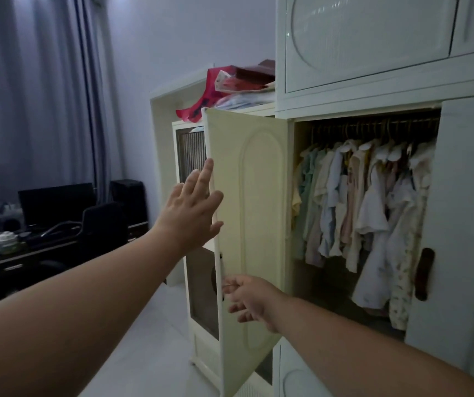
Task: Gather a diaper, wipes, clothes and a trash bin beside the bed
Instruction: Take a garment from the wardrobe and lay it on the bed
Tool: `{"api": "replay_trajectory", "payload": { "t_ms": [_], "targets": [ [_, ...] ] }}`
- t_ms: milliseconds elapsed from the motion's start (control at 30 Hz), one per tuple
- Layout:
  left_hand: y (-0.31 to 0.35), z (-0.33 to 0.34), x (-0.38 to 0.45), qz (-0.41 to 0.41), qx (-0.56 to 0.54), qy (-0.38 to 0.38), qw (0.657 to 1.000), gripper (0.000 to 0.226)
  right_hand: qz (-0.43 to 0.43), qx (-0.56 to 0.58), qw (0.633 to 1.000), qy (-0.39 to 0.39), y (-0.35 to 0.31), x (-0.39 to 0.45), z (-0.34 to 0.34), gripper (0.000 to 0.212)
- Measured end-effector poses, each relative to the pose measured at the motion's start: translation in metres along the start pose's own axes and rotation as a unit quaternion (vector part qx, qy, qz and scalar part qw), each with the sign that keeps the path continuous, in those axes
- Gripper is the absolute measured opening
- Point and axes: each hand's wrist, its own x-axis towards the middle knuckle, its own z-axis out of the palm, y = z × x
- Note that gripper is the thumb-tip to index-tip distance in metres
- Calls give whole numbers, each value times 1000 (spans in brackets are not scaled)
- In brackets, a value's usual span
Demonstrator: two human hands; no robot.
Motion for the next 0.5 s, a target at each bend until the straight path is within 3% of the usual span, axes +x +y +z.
{"api": "replay_trajectory", "payload": {
  "t_ms": [133,267,400,500],
  "targets": [
    [18,-2,4,17,-10,37,999,49,-5,2,1000,29,8,-2,-18,53],
    [57,0,15,89,-34,82,992,53,15,29,996,80,15,-11,-60,42],
    [112,5,26,93,-113,-19,989,70,52,54,987,140,22,-32,-116,15],
    [161,8,36,61,-167,-99,979,74,27,12,979,200,28,-52,-169,25]
  ]
}}
